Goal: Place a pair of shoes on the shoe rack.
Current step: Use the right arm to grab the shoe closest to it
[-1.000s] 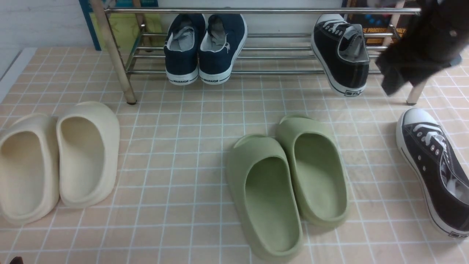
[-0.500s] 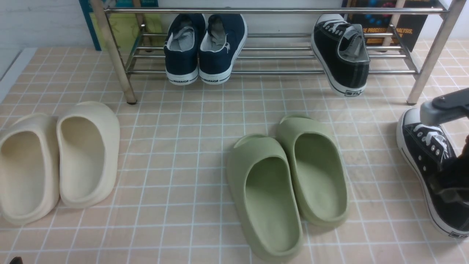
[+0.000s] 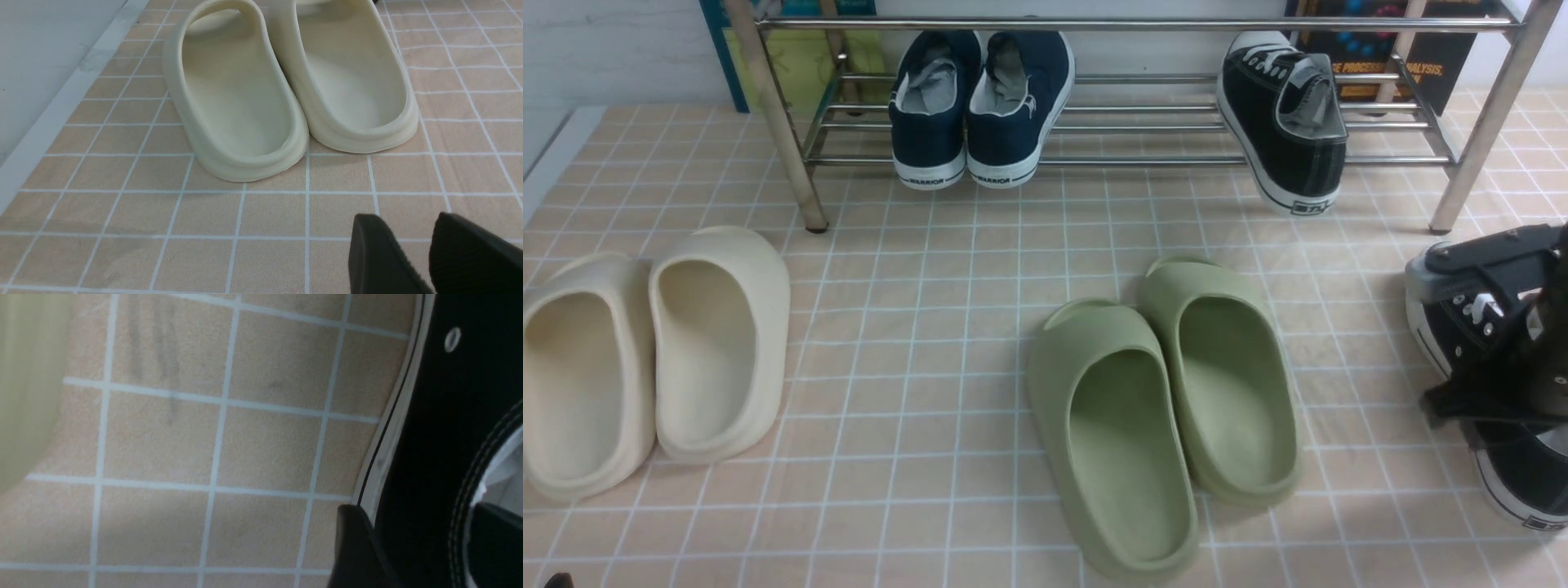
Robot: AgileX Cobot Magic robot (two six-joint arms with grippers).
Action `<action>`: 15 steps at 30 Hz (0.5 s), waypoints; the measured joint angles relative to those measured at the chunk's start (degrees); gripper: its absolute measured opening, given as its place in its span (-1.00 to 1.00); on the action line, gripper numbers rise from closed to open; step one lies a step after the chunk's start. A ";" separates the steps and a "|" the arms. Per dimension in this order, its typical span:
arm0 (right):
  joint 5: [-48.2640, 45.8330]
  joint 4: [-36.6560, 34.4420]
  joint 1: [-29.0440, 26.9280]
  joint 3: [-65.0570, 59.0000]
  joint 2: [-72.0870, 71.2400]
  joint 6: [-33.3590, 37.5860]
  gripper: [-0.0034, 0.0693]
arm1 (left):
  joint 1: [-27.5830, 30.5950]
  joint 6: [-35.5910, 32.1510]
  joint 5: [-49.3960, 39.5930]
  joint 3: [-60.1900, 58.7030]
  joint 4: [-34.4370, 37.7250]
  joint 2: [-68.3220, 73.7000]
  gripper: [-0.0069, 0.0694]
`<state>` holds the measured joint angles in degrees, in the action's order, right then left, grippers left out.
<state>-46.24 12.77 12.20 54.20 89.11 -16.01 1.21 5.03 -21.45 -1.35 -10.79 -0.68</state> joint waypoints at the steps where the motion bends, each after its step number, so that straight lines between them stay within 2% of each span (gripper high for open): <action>1: 0.45 0.00 -0.54 0.00 0.07 -0.16 0.11 | 0.00 0.00 0.00 0.00 0.00 0.00 -0.20; 10: 4.21 -2.44 -3.45 -1.69 0.91 0.61 0.06 | 0.00 0.00 0.00 0.00 0.00 0.00 -0.20; 13: 5.41 -4.95 -3.45 -2.46 1.97 2.63 -0.05 | 0.00 0.00 0.00 0.00 0.00 0.00 -0.20; 15: 5.90 -6.00 -3.45 -2.52 2.58 5.16 -0.30 | 0.00 0.00 0.00 0.00 0.00 0.00 -0.20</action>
<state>-40.34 6.77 8.75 51.68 91.69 -10.86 1.21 5.03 -21.45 -1.35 -10.79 -0.68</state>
